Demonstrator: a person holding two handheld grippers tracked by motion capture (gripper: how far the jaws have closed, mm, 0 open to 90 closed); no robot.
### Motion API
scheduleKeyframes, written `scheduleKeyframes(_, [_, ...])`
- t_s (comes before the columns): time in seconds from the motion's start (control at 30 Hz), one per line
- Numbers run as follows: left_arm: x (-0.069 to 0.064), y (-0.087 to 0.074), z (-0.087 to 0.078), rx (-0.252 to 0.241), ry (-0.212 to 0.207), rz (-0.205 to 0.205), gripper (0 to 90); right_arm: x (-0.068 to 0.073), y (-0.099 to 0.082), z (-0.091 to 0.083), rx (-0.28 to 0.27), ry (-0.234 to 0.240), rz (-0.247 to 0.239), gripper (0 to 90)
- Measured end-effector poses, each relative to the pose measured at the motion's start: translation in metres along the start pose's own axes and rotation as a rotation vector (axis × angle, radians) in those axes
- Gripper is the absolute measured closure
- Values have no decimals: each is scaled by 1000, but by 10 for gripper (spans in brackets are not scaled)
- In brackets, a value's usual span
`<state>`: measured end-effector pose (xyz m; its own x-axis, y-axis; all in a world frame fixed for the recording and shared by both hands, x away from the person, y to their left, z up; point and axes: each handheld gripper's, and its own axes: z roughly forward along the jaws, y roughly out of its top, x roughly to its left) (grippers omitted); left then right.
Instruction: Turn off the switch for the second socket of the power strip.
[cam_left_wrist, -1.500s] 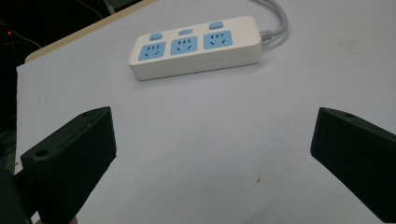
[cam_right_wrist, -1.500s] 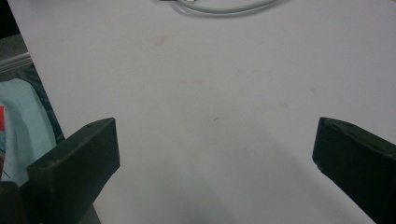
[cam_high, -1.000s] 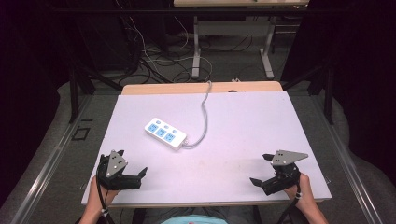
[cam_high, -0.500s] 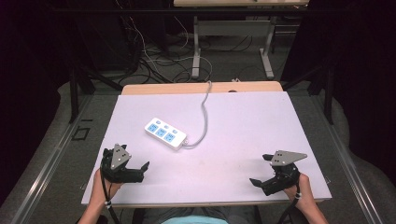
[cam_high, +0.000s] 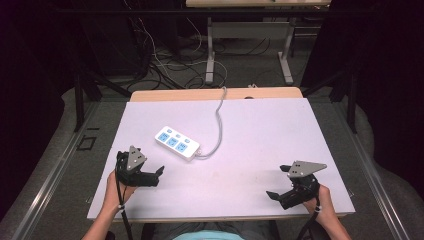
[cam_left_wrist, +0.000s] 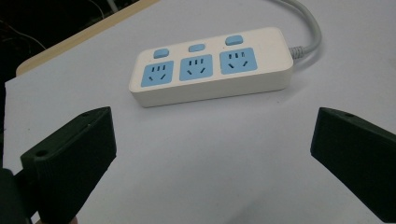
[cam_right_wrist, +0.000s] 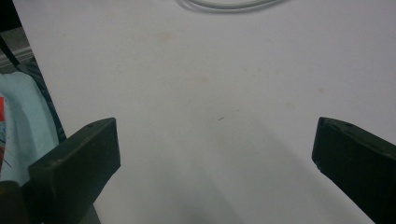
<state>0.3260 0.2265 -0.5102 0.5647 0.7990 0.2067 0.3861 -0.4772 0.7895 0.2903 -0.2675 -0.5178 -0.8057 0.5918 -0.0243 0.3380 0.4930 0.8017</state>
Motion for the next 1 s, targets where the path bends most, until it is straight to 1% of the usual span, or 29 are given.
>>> scheduleKeyframes(0.03, [0, 1, 1, 3, -6, -1, 2, -1, 0, 0, 9, 5, -10, 5])
scheduleKeyframes(0.07, [1, 1, 3, 6, -5, -2, 2, -1, 0, 0, 9, 5, -10, 5])
scheduleKeyframes(0.1, [1, 2, 4, 9, -6, 0, 2, 0, 0, 0, 5, 1, 8, 5])
scheduleKeyframes(0.13, [2, 3, 5, 8, -9, 0, 2, -1, 0, -1, 7, 0, -2, 5])
scheduleKeyframes(0.17, [3, 4, 7, 6, -11, 2, 2, -1, -1, 0, -2, 1, -5, 6])
scheduleKeyframes(0.23, [4, 5, 10, 9, -14, -7, 2, -1, -1, 0, -2, -3, -6, 6])
scheduleKeyframes(0.27, [5, 5, 11, 10, -11, -1, 2, -1, 0, -1, 13, 7, -4, 6])
scheduleKeyframes(0.33, [7, 6, 13, 7, -9, -2, 2, -1, 0, 0, 5, 6, -4, 6])
scheduleKeyframes(0.37, [8, 7, 14, 14, -10, -1, 2, -1, 0, 0, 7, 7, -4, 6])
scheduleKeyframes(0.4, [8, 7, 15, 7, -6, -4, 2, -1, 0, 0, 8, 3, -5, 6])
scheduleKeyframes(0.43, [9, 8, 16, 15, -9, 3, 2, -1, 0, -1, 17, 4, -4, 6])
scheduleKeyframes(0.47, [9, 8, 17, 10, -8, -5, 2, -1, 0, -1, 16, 4, -4, 6])
scheduleKeyframes(0.5, [10, 9, 19, 8, -4, -2, 3, -1, 0, -1, 16, 4, -4, 6])
scheduleKeyframes(0.53, [11, 10, 19, 18, -9, 5, 2, 0, 0, 0, 11, 3, 13, 6])
scheduleKeyframes(0.57, [11, 10, 21, 6, -13, -8, 2, 0, 0, 0, 11, 3, 13, 6])
scheduleKeyframes(0.6, [12, 11, 22, 6, -10, -6, 2, 0, 0, 0, 20, 5, 10, 6])
scheduleKeyframes(0.63, [12, 12, 23, 10, -10, -6, 3, 0, 0, 0, 8, 0, 8, 6])
scheduleKeyframes(0.7, [14, 13, 26, 7, -10, -9, 3, 0, 0, 0, 8, -1, 9, 6])
scheduleKeyframes(0.77, [15, 15, 28, 12, -11, -4, 3, 0, 0, 0, 20, 6, 8, 6])
scheduleKeyframes(0.8, [15, 15, 29, 5, -9, -8, 3, 0, 0, 0, 19, 4, 6, 6])
scheduleKeyframes(0.87, [16, 16, 31, 10, -14, -10, 3, 0, 0, 0, 11, 4, 0, 6])
scheduleKeyframes(0.9, [17, 17, 33, 4, -3, -9, 3, 0, 0, 0, 9, -1, 7, 6])
scheduleKeyframes(0.97, [18, 18, 34, 9, -4, -8, 3, 0, 0, 0, 10, 4, 10, 6])
scheduleKeyframes(1.0, [18, 18, 35, 10, -8, -7, 3, 0, 0, 0, 20, 7, 5, 6])
